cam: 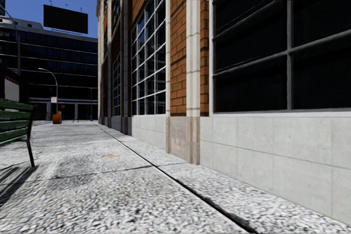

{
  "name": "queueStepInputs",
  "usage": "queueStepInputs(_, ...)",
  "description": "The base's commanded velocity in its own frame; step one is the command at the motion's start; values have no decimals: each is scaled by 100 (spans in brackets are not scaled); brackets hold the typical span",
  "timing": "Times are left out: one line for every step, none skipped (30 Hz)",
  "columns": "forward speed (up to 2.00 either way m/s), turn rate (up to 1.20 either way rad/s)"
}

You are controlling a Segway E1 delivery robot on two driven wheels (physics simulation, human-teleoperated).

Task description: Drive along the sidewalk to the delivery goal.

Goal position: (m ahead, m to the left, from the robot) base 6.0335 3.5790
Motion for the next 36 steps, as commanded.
queueStepInputs(200,0)
queueStepInputs(200,0)
queueStepInputs(200,0)
queueStepInputs(200,0)
queueStepInputs(200,48)
queueStepInputs(200,68)
queueStepInputs(200,99)
queueStepInputs(200,99)
queueStepInputs(200,120)
queueStepInputs(200,120)
queueStepInputs(200,120)
queueStepInputs(200,120)
queueStepInputs(200,120)
queueStepInputs(200,114)
queueStepInputs(200,114)
queueStepInputs(200,89)
queueStepInputs(200,67)
queueStepInputs(200,36)
queueStepInputs(200,20)
queueStepInputs(200,20)
queueStepInputs(200,10)
queueStepInputs(200,6)
queueStepInputs(200,5)
queueStepInputs(200,5)
queueStepInputs(200,4)
queueStepInputs(200,4)
queueStepInputs(200,4)
queueStepInputs(200,4)
queueStepInputs(200,4)
queueStepInputs(200,9)
queueStepInputs(200,17)
queueStepInputs(200,35)
queueStepInputs(200,61)
queueStepInputs(200,61)
queueStepInputs(200,77)
queueStepInputs(200,83)
